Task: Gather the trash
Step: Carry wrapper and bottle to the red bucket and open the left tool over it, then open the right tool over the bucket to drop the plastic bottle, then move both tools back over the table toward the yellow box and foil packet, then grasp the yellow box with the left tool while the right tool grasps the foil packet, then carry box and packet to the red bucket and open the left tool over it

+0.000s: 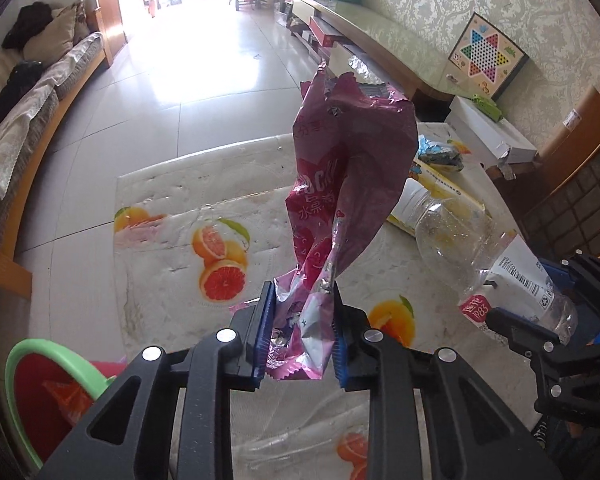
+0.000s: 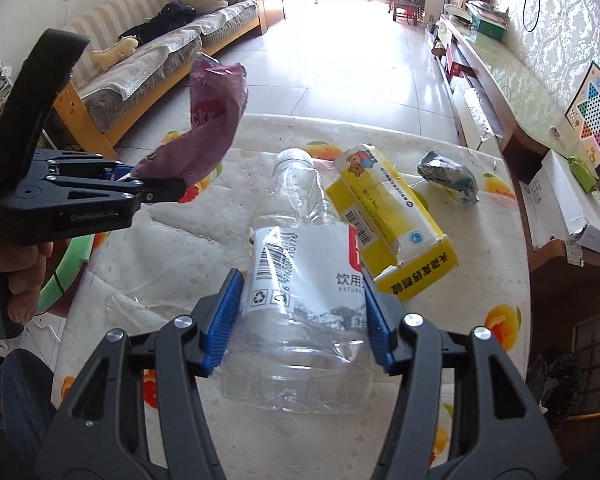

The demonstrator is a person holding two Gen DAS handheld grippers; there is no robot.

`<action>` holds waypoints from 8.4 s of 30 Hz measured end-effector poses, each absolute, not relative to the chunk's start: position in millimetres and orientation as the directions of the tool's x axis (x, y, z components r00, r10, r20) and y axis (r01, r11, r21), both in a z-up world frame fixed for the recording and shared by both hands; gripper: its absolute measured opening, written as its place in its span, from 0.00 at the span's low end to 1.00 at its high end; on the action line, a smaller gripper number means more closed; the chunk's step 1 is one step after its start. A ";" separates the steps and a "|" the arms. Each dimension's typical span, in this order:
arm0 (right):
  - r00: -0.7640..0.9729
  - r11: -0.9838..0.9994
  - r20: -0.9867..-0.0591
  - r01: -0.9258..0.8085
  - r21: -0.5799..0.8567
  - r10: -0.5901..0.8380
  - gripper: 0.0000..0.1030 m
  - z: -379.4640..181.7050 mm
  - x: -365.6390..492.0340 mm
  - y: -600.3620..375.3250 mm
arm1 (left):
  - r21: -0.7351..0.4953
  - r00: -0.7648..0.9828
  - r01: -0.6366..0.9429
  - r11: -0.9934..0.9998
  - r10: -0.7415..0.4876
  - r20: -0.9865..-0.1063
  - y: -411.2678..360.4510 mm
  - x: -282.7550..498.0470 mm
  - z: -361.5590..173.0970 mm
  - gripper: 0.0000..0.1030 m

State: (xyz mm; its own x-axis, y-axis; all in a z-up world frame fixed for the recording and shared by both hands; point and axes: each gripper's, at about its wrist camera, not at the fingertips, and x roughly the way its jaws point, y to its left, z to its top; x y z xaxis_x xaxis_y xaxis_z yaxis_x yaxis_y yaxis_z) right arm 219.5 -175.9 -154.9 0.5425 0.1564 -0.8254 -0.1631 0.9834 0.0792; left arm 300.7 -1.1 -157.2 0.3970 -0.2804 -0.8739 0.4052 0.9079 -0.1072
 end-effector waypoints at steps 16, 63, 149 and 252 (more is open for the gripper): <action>0.635 0.950 -0.737 -0.310 0.032 0.232 0.54 -84.0 158.1 -98.3 | -0.103 0.580 0.180 0.978 -0.190 -0.792 108.6 190.8 -68.2 0.22; 0.569 0.824 -0.732 -0.567 -0.018 0.375 0.54 -77.5 169.5 82.0 | -0.112 0.633 -0.249 0.962 0.074 -0.770 299.9 163.6 -95.0 0.88; 0.666 0.970 -0.746 -0.197 -0.143 0.025 0.94 -121.7 256.8 -331.6 | -0.401 0.445 -0.037 0.915 -0.344 -0.827 -113.0 290.1 -156.4 0.92; 0.715 0.965 -0.675 -0.263 -0.016 0.184 0.31 -62.6 110.1 -129.6 | -0.223 0.646 0.069 0.972 -0.214 -0.733 100.6 124.8 -70.9 0.41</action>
State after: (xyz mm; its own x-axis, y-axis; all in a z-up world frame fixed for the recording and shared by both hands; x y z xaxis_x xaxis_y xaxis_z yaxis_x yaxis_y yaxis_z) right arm 110.1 -129.6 -62.6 0.7149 0.1841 -0.6746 -0.2632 0.9646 -0.0157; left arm 124.8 100.6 -70.9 0.6460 -0.2139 -0.7327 0.0693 0.9724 -0.2228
